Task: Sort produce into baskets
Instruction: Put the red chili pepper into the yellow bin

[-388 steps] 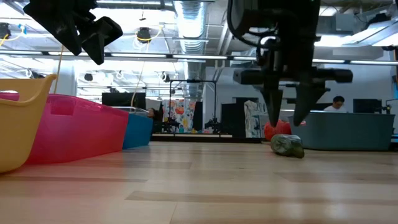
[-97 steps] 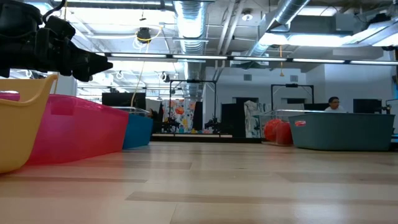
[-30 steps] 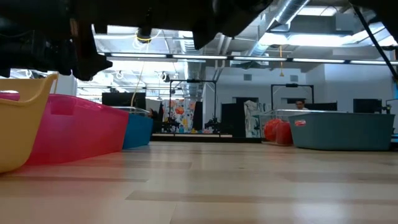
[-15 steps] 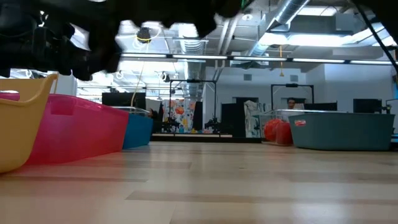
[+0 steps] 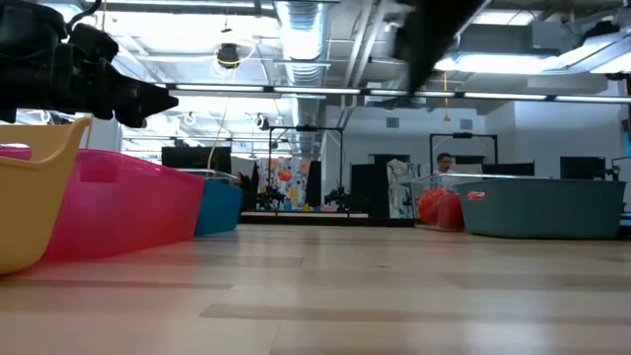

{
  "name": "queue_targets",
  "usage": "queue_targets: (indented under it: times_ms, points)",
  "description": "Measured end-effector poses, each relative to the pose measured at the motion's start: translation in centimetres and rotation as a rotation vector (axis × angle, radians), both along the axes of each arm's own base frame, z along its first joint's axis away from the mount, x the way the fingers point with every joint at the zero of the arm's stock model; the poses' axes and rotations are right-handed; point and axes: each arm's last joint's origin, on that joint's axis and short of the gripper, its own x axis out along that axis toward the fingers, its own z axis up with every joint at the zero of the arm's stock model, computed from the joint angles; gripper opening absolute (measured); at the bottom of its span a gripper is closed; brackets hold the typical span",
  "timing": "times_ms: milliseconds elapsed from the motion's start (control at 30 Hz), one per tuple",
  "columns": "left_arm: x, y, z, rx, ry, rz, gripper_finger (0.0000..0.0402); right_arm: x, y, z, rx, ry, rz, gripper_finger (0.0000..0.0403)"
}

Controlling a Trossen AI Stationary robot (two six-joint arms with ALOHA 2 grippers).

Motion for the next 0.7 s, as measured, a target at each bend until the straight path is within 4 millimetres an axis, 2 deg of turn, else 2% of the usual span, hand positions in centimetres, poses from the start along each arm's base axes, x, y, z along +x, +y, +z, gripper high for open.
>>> queue_targets:
  times_ms: [167, 300, 500, 700]
  points:
    - [0.0, 0.0, 0.0, -0.004, -0.001, 0.0, 0.0182, -5.1, 1.7, -1.5, 0.007, 0.251, -0.234, 0.0185]
    - [0.0, 0.0, 0.0, -0.005, -0.001, 0.0, 0.0182, -7.9, 3.7, -2.5, 0.031, 0.389, -0.365, 0.0185]
    - [0.0, 0.0, 0.0, -0.005, -0.001, 0.0, 0.0182, -11.0, 6.9, -4.1, 0.028, 0.473, -0.364, 0.0185]
    - [0.0, 0.0, 0.0, -0.016, -0.002, 0.0, 0.0182, -13.9, 9.1, -5.2, -0.023, 0.493, -0.412, 0.0185]
